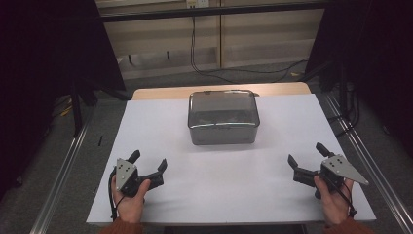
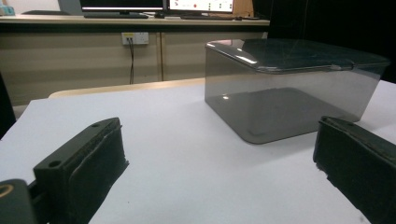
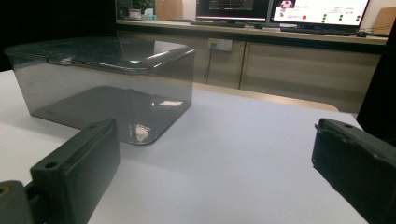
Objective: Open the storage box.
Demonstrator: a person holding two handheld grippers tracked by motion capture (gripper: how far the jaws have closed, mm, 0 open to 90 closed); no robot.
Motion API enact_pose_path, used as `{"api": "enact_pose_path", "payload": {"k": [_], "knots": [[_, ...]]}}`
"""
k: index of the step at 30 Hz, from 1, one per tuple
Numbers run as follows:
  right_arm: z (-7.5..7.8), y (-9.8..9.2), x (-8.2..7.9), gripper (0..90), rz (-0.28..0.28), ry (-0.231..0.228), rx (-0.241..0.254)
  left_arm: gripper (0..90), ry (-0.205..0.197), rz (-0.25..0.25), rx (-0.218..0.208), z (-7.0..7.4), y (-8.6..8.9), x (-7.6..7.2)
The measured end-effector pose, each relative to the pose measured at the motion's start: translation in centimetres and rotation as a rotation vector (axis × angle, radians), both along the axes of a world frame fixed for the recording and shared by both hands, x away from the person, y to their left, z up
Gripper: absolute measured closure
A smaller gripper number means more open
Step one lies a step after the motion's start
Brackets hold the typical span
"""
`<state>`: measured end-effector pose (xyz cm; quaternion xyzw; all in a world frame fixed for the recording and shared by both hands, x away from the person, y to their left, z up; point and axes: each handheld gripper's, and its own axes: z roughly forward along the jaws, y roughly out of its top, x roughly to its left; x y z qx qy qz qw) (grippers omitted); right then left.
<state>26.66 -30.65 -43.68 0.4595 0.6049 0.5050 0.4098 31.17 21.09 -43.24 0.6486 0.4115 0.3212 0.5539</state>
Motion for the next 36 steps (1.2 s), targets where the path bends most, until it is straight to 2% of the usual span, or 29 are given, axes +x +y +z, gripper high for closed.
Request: {"api": "enact_pose_path", "payload": {"k": [3,7,12,21,24,27,29,31,32,36], "knots": [[-0.1,0.0,0.1,0.6,0.010,0.001,0.004,2.0,0.004,0.001,0.001,0.0,0.0,0.1],[-0.1,0.2,0.1,0.0,0.023,0.001,0.000,2.0,-0.003,-0.011,-0.021,0.0,0.0,0.1],[-0.1,0.7,0.2,0.0,0.070,0.013,0.010,2.0,0.000,-0.015,-0.012,0.0,-0.1,0.2],[-0.1,1.1,0.5,0.0,0.088,0.021,0.027,2.0,0.013,0.018,-0.003,-0.2,0.0,0.3],[-0.2,1.4,0.8,0.0,0.102,0.025,0.011,2.0,0.014,0.019,-0.002,-0.2,-0.1,0.4],[-0.3,1.8,1.0,0.0,0.121,0.034,0.016,2.2,0.022,0.007,-0.001,-0.2,-0.1,0.5],[-0.2,2.1,1.0,0.0,0.119,0.034,0.004,3.0,0.028,-0.004,-0.016,-0.1,0.0,0.4],[0.0,2.4,1.1,0.0,0.099,0.045,-0.005,3.0,0.029,-0.004,-0.015,-0.2,0.0,0.3],[0.1,2.5,1.1,0.0,0.107,0.042,-0.002,3.0,0.032,-0.010,-0.013,-0.2,0.0,0.3],[0.3,2.8,1.2,0.0,0.123,0.034,0.006,3.0,0.012,-0.008,-0.012,0.0,-0.1,0.2]]}}
